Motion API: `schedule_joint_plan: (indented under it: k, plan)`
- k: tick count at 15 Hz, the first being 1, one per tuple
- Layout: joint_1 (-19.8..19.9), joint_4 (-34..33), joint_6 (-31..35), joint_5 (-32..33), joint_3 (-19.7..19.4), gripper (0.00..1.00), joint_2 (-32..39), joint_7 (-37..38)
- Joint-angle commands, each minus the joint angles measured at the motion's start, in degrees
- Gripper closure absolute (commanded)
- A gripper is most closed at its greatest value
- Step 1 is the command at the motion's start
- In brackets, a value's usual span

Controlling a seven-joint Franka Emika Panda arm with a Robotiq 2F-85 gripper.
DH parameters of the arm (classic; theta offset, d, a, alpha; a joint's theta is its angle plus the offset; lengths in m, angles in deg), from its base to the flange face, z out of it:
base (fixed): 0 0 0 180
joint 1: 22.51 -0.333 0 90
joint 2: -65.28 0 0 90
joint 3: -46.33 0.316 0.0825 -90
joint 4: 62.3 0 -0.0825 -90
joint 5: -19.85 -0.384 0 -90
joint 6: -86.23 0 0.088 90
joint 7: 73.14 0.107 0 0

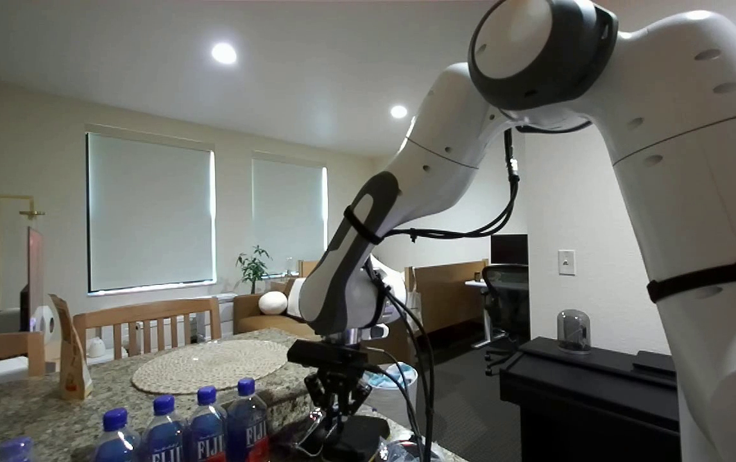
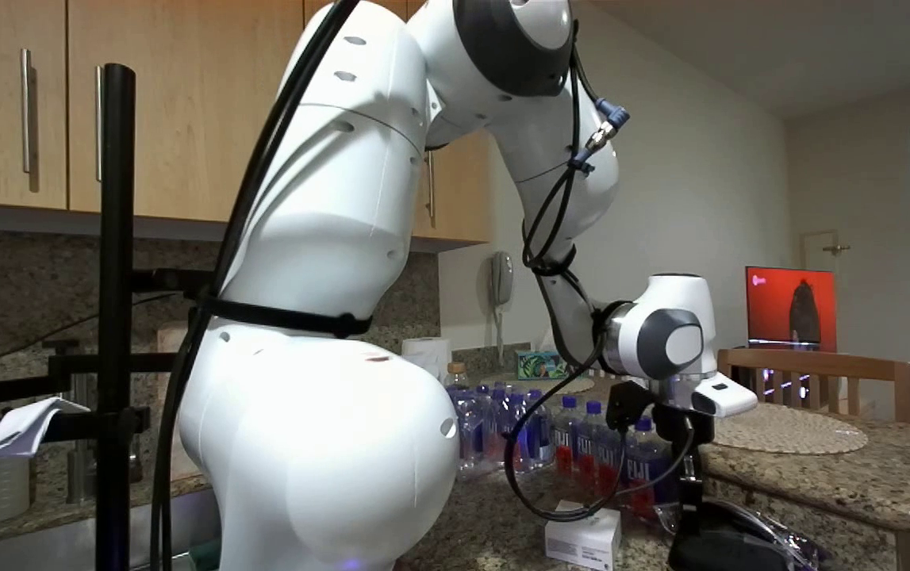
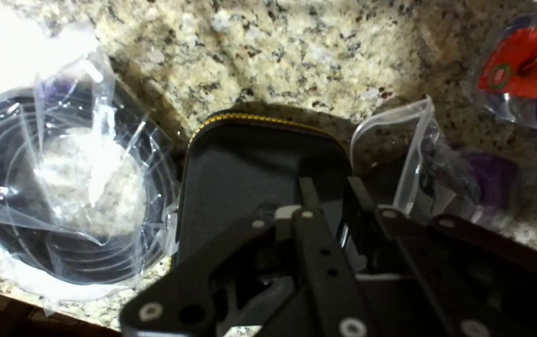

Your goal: Remove the black pump from the plastic bag and put it on the top counter

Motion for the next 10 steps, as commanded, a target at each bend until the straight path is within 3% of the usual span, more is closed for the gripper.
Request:
schedule_joint_plan:
  k: [1,4,10]
  plan:
    - [1.4,-3.3,-2.6,-0.8,0.4,0.8,2.2,0.6]
    - [0.5,-3.6,0.8,1.0,-0.7,0.73,3.5,3.0]
    - [-3.3,-2.0,15.8,3.6,-4.0,0.73,7.6,10.0]
